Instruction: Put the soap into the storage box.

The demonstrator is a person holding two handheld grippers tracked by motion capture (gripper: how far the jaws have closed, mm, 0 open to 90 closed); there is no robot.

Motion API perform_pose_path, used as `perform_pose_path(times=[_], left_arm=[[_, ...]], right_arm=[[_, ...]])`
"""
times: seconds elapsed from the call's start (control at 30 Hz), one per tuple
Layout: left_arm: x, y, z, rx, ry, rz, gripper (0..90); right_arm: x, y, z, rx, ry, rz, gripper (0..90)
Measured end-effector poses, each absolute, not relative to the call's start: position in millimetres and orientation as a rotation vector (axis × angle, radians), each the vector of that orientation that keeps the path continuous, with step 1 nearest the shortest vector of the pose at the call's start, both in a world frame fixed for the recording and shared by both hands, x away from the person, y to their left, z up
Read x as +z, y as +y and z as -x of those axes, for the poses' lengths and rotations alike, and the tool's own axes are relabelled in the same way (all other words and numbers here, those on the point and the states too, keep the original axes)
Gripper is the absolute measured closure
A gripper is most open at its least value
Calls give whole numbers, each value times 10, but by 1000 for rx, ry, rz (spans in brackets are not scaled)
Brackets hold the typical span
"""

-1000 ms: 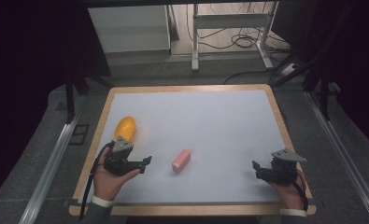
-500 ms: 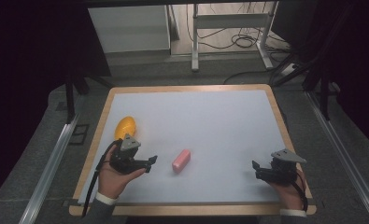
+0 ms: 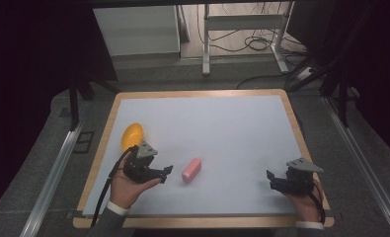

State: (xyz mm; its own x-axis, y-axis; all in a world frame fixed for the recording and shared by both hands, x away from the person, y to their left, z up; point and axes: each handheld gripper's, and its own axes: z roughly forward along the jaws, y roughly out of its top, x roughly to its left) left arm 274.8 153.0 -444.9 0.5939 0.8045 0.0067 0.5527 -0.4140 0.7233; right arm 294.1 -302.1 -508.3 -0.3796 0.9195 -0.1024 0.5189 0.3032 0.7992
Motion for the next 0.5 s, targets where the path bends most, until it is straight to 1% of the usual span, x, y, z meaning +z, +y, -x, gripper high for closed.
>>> perform_pose_path(times=[0.5], left_arm=[[-4454,1242,-2799,445,1014,-2189,188]], right_arm=[[-5078,-3042,-2942,921,1995,-1293,77]])
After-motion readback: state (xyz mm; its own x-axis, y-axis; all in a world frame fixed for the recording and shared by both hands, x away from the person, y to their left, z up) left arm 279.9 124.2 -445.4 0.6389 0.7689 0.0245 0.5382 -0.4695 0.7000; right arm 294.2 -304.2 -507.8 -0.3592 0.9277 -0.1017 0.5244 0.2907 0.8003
